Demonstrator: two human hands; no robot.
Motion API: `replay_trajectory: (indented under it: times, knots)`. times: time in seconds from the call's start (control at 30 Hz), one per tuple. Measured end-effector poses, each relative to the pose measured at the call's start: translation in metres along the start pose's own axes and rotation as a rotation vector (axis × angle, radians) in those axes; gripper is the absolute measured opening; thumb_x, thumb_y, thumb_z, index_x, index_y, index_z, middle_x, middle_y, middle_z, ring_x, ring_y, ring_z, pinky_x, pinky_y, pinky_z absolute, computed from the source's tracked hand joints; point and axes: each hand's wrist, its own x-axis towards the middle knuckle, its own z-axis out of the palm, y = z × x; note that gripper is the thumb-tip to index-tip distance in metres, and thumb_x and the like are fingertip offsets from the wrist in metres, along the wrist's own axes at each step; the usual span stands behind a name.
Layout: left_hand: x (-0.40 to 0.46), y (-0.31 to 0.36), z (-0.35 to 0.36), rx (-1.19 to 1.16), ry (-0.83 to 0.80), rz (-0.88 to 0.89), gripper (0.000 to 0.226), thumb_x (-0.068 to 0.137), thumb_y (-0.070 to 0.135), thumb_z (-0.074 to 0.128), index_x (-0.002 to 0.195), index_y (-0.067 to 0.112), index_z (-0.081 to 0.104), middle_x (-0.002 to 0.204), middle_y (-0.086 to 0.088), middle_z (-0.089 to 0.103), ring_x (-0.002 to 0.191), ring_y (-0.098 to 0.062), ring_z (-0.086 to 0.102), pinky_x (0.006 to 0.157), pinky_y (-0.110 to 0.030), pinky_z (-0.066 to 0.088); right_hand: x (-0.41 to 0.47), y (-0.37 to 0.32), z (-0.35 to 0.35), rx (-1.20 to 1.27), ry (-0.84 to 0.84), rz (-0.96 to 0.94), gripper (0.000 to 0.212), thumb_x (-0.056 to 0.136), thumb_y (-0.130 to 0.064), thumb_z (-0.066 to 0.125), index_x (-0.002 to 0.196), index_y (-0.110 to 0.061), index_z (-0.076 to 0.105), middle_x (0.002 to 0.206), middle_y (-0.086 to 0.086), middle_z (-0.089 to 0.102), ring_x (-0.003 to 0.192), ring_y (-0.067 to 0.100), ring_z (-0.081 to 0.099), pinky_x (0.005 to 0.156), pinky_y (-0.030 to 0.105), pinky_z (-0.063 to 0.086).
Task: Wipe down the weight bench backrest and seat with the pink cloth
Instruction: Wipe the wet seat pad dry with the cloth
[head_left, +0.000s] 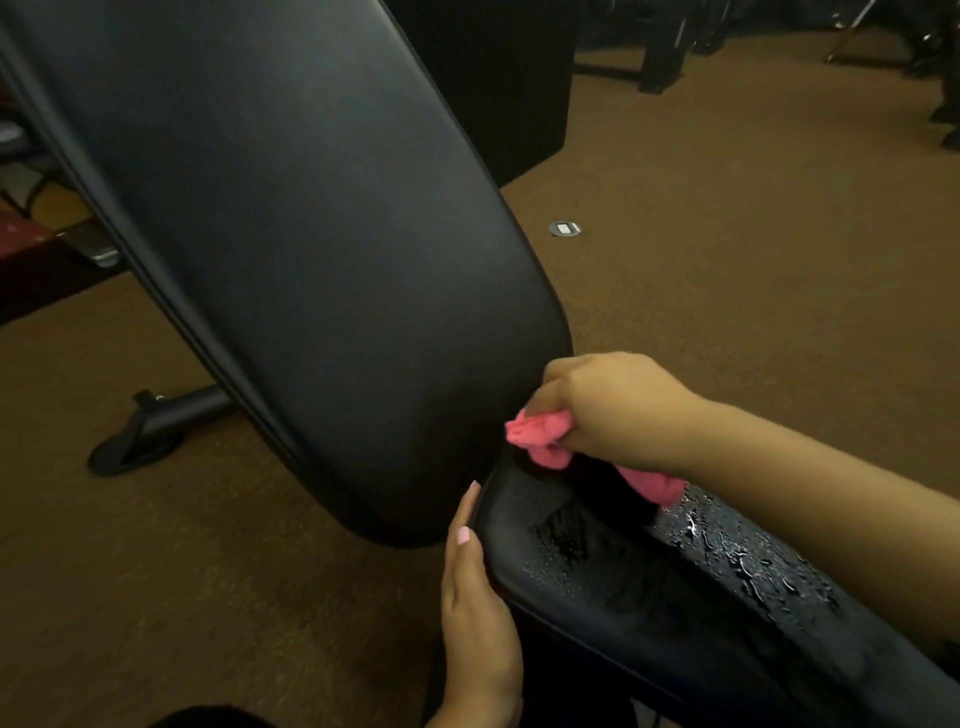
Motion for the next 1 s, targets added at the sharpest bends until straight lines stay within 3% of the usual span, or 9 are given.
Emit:
replay_trajectory:
  times: [0.13,0.23,0.37,0.43,0.53,0.63,0.73,0.87,1.0]
  knots:
    - [-0.001,0.004,-0.001,-0.015,0.030,0.013,0.038,0.103,0.011,0.032,0.106,0.029,0.065,0.105,0.023,0.067,0.102,0.013,0.058,0.078,0.000,0.042,-0.008,-0.037,0.008,0.044,-0.026,-0.181,0.030,0.078,-0.043,0.060,0.107,-0.041,0.063,0.101,-0.009,0.056,0.095,0.015,0.057,0.077,0.034,0.045]
    - [-0.001,0.003,-0.002,-0.021,-0.016,-0.011,0.039,0.104,0.014,0.031,0.120,0.026,0.064,0.117,0.016,0.068,0.112,0.006,0.058,0.086,-0.009,0.043,-0.030,-0.033,0.002,0.049,-0.106,-0.211,0.033,0.079,-0.039,0.061,0.111,-0.041,0.062,0.106,-0.013,0.056,0.098,0.011,0.056,0.079,0.030,0.041]
    - [-0.001,0.001,-0.005,-0.048,-0.050,-0.034,0.041,0.103,0.014,0.030,0.130,0.021,0.060,0.128,0.011,0.064,0.121,0.000,0.056,0.093,-0.015,0.041,-0.026,-0.020,0.000,0.035,-0.017,-0.101,0.029,0.078,-0.039,0.059,0.106,-0.042,0.063,0.101,-0.011,0.056,0.095,0.014,0.059,0.067,0.028,0.038]
    - [-0.001,0.001,-0.005,-0.079,-0.051,-0.044,0.038,0.103,0.017,0.032,0.126,0.019,0.062,0.121,0.009,0.068,0.118,-0.004,0.058,0.098,-0.021,0.041,-0.014,-0.030,0.004,-0.006,0.031,-0.080,0.027,0.078,-0.042,0.059,0.104,-0.041,0.063,0.100,-0.009,0.055,0.095,0.015,0.058,0.066,0.028,0.035]
    - [0.000,0.003,-0.006,-0.197,-0.021,-0.099,0.032,0.102,0.020,0.035,0.105,0.019,0.067,0.099,0.009,0.074,0.101,-0.004,0.063,0.084,-0.015,0.046,-0.015,-0.057,0.012,-0.033,0.054,-0.226,0.024,0.076,-0.044,0.058,0.097,-0.036,0.066,0.092,-0.005,0.056,0.084,0.019,0.058,0.065,0.030,0.035]
    - [-0.001,0.003,-0.008,-0.223,-0.109,-0.108,0.038,0.101,0.033,0.035,0.120,0.016,0.063,0.120,0.001,0.068,0.110,-0.009,0.062,0.095,-0.021,0.046,-0.036,-0.061,0.011,-0.045,-0.056,-0.258,0.027,0.077,-0.043,0.055,0.102,-0.038,0.064,0.093,-0.008,0.056,0.086,0.014,0.056,0.066,0.030,0.033]
    - [0.000,-0.001,-0.009,-0.229,-0.201,-0.121,0.051,0.100,0.041,0.021,0.135,0.021,0.053,0.130,0.003,0.063,0.121,-0.004,0.056,0.099,-0.020,0.039,-0.044,-0.043,0.002,-0.005,-0.040,-0.141,0.027,0.076,-0.040,0.053,0.101,-0.039,0.064,0.093,-0.011,0.056,0.089,0.015,0.060,0.067,0.029,0.034]
    - [0.000,-0.002,-0.010,-0.199,-0.250,-0.069,0.056,0.096,0.053,0.029,0.135,0.021,0.053,0.132,0.008,0.062,0.124,0.000,0.054,0.098,-0.018,0.037,-0.028,-0.043,0.004,-0.025,0.031,-0.018,0.029,0.079,-0.043,0.055,0.108,-0.040,0.062,0.100,-0.010,0.053,0.096,0.015,0.057,0.068,0.027,0.033]
    - [0.004,-0.005,-0.013,-0.232,-0.218,-0.089,0.049,0.100,0.047,0.027,0.127,0.021,0.058,0.124,0.004,0.068,0.119,-0.005,0.059,0.096,-0.021,0.041,-0.035,-0.065,0.016,-0.044,0.059,-0.151,0.033,0.072,-0.050,0.041,0.089,-0.038,0.068,0.082,-0.008,0.057,0.074,0.015,0.059,0.061,0.027,0.034]
